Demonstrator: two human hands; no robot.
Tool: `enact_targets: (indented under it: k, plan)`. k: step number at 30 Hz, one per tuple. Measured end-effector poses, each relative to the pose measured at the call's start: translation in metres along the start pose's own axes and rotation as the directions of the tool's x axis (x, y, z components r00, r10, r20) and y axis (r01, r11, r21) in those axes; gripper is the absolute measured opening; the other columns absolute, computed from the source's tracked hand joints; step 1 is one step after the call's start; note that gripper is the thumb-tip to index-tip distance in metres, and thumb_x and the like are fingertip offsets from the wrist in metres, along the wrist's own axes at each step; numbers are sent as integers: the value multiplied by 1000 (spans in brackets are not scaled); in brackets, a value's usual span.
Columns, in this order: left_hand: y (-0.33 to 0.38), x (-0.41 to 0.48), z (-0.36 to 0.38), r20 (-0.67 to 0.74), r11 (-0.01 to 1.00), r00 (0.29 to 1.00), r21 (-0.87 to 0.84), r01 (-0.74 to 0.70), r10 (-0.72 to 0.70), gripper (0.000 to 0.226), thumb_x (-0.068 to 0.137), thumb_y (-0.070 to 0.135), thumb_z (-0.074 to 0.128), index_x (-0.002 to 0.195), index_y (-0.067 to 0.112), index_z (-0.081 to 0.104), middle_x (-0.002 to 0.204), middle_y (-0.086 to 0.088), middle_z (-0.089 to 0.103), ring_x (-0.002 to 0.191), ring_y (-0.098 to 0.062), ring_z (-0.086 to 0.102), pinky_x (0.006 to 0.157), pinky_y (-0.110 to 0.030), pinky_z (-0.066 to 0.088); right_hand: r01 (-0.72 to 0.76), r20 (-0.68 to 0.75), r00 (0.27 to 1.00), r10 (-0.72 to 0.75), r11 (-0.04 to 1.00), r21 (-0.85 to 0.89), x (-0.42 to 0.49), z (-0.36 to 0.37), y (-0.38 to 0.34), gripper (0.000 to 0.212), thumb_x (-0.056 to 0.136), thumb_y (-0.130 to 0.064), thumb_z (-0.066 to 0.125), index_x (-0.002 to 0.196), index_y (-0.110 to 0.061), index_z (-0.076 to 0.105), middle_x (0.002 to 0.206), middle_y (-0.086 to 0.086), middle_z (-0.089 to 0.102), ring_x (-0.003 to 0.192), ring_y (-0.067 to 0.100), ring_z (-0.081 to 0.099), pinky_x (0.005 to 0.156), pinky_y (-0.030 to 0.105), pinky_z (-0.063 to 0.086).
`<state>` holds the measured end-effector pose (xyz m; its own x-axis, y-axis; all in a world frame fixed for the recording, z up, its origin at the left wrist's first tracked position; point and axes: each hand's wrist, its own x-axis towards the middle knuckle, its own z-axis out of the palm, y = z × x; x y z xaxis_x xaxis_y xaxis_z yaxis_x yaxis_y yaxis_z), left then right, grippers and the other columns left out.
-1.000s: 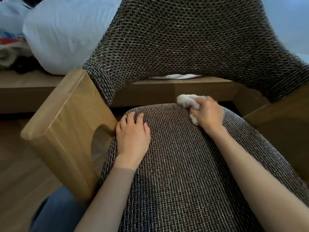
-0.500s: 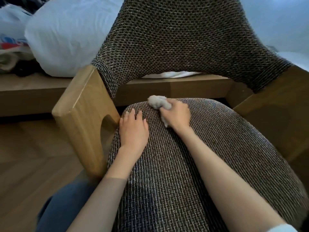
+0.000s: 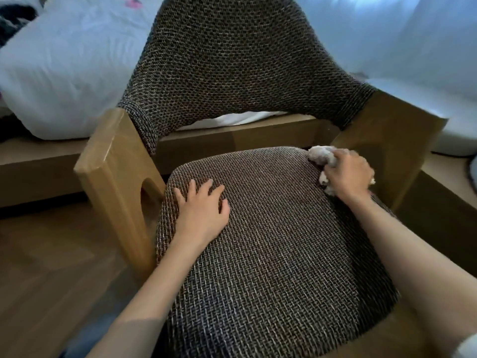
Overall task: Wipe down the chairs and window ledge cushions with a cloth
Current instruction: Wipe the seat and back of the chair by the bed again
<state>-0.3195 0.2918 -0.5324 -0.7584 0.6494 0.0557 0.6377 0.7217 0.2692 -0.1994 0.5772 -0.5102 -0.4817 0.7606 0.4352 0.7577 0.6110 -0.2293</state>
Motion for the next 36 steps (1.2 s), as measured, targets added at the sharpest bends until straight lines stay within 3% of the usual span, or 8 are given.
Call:
enact_targets:
  k: [5, 10, 13, 18, 26, 28, 33, 36]
  plan:
    - [1, 2, 1, -33, 1000, 999, -15, 3, -4, 47, 98, 42, 30, 142, 29, 41, 153, 1, 33, 145, -27, 17, 114, -59, 0, -155, 38, 988, 151, 976, 155, -16, 6, -27, 33, 80, -29, 56, 111, -23, 68, 97, 15, 70, 93, 40, 63, 75, 40, 50]
    - [-2, 0, 3, -57, 1000, 998, -13, -13, 12, 47, 98, 42, 29, 143, 30, 40, 154, 3, 31, 145, -23, 18, 116, -53, 1, 33, 157, 983, -91, 940, 339, -79, 7, -100, 25, 82, -34, 58, 100, -22, 71, 81, 2, 72, 76, 22, 66, 64, 27, 48]
    - [-4, -4, 2, -73, 1000, 997, 17, -17, 18, 48, 99, 42, 29, 143, 28, 39, 154, 2, 31, 144, -21, 19, 118, -49, 7, 113, 182, 959, -218, 880, 460, -106, 1, -126, 26, 82, -34, 62, 105, -26, 71, 83, -5, 72, 74, 14, 65, 65, 30, 54]
    - [-6, -9, -1, -41, 999, 998, 16, -48, 49, 48, 99, 41, 28, 145, 28, 36, 155, 0, 29, 145, -23, 18, 119, -48, 9, 277, 179, 921, -345, 906, 320, -95, -10, -95, 34, 81, -30, 65, 115, -27, 66, 102, 1, 67, 91, 23, 62, 70, 30, 44]
    - [15, -11, -4, -41, 990, 989, 9, -138, 139, 43, 100, 34, 32, 141, 26, 43, 149, -2, 38, 140, -23, 29, 118, -46, 16, 17, 129, 991, -21, 999, 28, -44, -33, 15, 35, 83, -30, 63, 119, -28, 64, 107, 8, 65, 98, 34, 60, 75, 42, 48]
    - [22, -13, -2, -19, 989, 989, 12, -148, 148, 44, 100, 34, 32, 142, 26, 41, 150, -2, 36, 141, -24, 27, 118, -46, 15, -5, 116, 993, -5, 996, 87, -58, -29, -1, 35, 83, -26, 59, 117, -26, 65, 104, 7, 68, 95, 31, 63, 74, 39, 49]
    - [28, -9, -7, 19, 991, 992, 35, -128, 127, 44, 100, 33, 33, 142, 25, 41, 150, -3, 36, 140, -24, 29, 117, -46, 18, -26, 265, 956, -123, 867, 498, -100, -24, -69, 15, 81, -20, 62, 91, -18, 73, 75, -3, 71, 70, 13, 66, 70, 36, 57]
    - [25, -5, -11, 38, 990, 992, 67, -125, 123, 43, 100, 31, 35, 141, 24, 42, 149, -2, 38, 137, -22, 33, 113, -43, 26, 119, 196, 952, -236, 874, 470, -119, -23, -82, 18, 80, -26, 64, 96, -22, 72, 79, -6, 70, 72, 10, 64, 66, 28, 53]
